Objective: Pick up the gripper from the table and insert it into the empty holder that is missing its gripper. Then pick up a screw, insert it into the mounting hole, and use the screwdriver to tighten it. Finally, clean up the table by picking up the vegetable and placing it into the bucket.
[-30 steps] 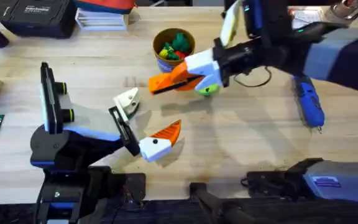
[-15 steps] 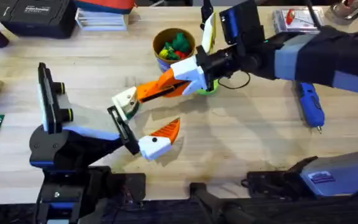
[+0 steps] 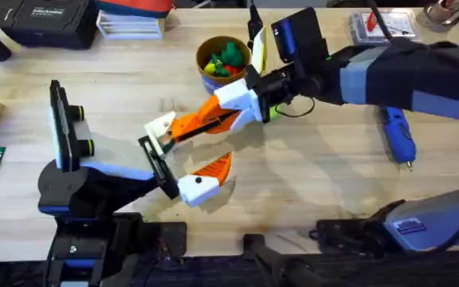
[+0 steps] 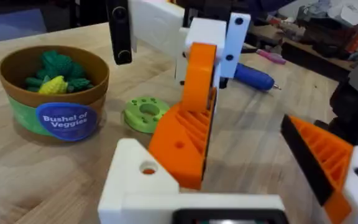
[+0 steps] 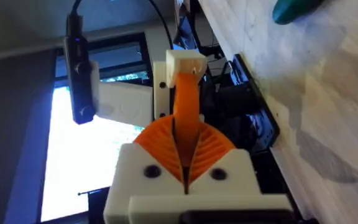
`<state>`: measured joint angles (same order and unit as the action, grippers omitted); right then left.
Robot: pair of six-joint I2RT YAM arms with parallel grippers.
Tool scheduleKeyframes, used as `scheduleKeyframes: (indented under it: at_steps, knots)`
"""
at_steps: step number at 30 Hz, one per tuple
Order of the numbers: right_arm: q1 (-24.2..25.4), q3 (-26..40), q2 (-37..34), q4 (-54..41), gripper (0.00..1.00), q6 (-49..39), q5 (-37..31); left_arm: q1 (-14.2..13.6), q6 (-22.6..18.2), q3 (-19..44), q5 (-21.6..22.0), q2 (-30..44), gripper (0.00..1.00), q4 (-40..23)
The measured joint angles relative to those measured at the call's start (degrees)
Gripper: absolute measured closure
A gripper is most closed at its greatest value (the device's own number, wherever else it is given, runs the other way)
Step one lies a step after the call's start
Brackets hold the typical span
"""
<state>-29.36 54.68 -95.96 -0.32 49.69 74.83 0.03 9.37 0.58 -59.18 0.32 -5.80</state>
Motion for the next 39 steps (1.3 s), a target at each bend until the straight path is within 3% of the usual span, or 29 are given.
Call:
scheduleKeyframes:
  at_steps: [14, 23, 30, 34, 39]
  knots:
    - [-0.96, 0.96, -3.91, 8.5, 0.994, 7.84, -0.15, 0.22, -0.09, 0.0, 1.7, 0.0, 0.015, 0.07]
    - [-1.55, 1.05, -4.42, 13.35, 0.994, 8.22, -1.1, 0.55, -0.35, 0.0, 3.37, -0.02, 0.015, 0.28]
    - [-1.11, 1.05, -4.61, 12.6, 0.994, 5.07, 0.8, 0.55, -0.86, 0.02, 2.32, -0.02, 0.015, 0.24]
    - [-0.11, 1.49, -4.61, 2.53, 0.994, -0.9, 1.52, 0.55, -0.1, 0.02, -1.6, 0.0, 0.015, -0.32]
    - [-0.04, 1.7, -4.59, 0.09, 0.994, -4.24, 1.55, 0.55, 0.52, 0.02, -3.6, 0.0, 0.015, -0.59]
